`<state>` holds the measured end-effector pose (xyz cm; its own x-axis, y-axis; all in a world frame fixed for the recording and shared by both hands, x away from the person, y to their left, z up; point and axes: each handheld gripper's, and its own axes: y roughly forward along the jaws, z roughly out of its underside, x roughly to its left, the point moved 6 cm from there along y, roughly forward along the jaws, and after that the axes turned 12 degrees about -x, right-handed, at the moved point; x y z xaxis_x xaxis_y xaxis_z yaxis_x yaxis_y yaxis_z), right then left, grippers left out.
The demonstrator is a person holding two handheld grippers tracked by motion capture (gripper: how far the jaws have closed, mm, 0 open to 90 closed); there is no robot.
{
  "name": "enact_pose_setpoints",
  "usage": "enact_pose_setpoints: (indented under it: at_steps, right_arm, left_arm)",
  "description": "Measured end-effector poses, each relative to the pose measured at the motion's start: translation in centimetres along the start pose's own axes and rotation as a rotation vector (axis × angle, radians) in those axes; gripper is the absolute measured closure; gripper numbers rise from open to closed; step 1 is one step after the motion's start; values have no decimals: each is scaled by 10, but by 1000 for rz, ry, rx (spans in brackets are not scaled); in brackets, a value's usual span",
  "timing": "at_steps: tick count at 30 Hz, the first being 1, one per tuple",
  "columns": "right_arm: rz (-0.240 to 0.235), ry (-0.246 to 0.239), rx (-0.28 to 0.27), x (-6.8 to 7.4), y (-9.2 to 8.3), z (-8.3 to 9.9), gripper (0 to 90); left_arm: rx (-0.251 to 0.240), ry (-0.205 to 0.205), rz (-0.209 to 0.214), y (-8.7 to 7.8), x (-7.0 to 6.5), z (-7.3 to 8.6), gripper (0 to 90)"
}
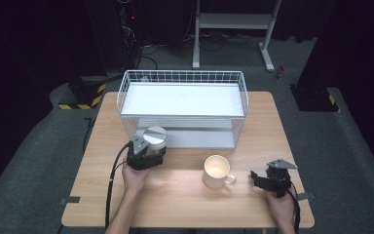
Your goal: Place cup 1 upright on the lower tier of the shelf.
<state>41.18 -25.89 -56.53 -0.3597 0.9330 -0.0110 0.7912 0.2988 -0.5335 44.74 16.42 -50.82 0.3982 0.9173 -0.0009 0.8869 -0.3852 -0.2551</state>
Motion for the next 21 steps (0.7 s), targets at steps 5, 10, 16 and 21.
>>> enact_pose_setpoints:
  at_steps: [5, 10, 16, 21]
  right_arm:
    - [0, 2, 1, 0, 0, 0, 215]
    - [1, 4, 0, 0, 0, 0, 215]
    - [0, 2, -1, 0, 0, 0, 215]
    - [1, 3, -1, 0, 0, 0, 215]
  left_arm:
    - [2, -10, -21, 6, 4, 3, 190]
    - [-12, -22, -31, 10, 6, 3, 190]
    - [-23, -26, -42, 11, 8, 2, 190]
    - [-24, -35, -50, 12, 11, 0, 190]
